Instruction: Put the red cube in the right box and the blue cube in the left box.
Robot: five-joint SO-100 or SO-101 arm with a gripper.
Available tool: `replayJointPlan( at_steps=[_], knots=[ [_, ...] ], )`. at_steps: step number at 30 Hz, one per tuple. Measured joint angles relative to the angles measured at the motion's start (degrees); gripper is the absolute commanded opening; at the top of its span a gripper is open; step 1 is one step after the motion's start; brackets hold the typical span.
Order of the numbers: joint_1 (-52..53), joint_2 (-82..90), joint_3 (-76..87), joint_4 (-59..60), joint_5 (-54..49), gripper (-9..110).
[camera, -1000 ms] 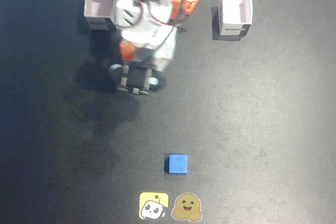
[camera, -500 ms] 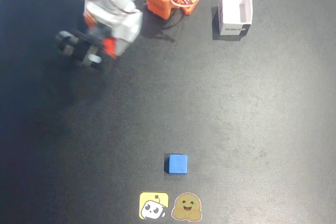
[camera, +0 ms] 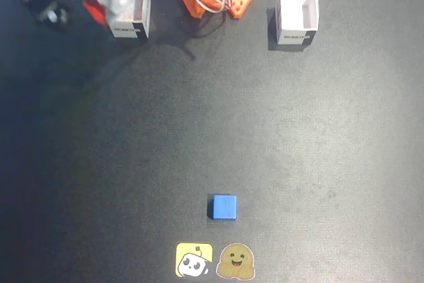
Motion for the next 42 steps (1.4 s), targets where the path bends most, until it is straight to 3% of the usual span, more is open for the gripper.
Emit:
replayJointPlan(
  at_steps=[20,29,37,42],
  knots=[
    [4.75,1.76,4.31,4.39,10.46,14],
    [4.39,1.76,5.01,3.69,11.16,21],
    [4.48,1.76,5.89,2.64,10.99,5],
    [3.87,2.90,6.50,0.97,9.14,2]
  ],
)
